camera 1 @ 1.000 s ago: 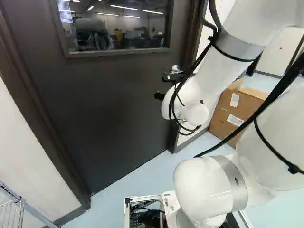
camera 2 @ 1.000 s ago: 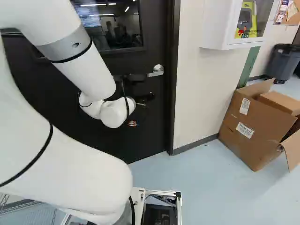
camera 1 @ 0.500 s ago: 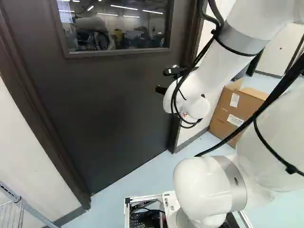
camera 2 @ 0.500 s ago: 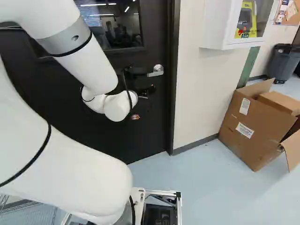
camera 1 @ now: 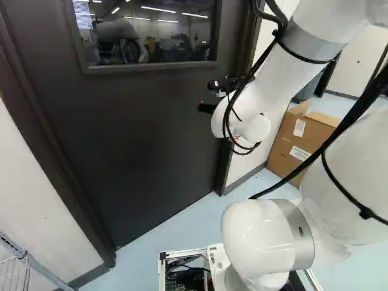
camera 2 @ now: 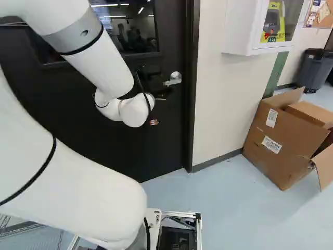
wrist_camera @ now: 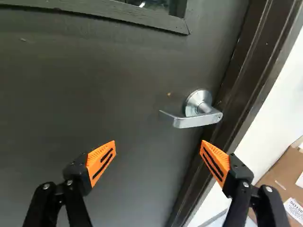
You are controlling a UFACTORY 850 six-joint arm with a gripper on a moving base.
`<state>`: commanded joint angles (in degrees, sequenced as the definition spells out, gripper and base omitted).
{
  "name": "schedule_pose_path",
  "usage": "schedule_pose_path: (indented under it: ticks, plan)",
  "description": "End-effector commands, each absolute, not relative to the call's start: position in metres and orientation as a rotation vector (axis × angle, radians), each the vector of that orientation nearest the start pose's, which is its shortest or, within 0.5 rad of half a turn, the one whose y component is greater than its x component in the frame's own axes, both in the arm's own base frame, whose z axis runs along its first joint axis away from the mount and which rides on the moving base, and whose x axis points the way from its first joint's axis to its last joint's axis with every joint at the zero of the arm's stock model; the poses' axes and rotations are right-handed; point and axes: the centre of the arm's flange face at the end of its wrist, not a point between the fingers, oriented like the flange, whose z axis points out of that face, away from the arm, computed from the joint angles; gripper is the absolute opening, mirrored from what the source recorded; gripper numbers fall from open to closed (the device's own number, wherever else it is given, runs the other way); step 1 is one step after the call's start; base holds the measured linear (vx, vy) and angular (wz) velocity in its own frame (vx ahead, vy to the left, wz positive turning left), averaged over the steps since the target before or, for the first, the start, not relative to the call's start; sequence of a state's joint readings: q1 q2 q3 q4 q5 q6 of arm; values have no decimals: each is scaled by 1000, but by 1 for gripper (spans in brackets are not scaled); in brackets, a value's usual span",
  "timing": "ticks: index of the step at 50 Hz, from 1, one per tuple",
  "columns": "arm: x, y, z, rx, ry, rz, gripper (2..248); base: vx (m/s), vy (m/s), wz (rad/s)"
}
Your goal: Open the door and move inside
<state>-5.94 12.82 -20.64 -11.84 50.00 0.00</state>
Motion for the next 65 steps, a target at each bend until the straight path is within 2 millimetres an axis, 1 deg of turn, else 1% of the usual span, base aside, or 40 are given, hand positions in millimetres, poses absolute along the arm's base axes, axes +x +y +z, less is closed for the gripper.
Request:
schedule_pose_path:
  ticks: [44,65]
  plan:
    - [404,-37,505,-2287,-535,-2190,247,0,0,0]
    - [427,-49,509,-2293,-593,-2187,247,0,0,0]
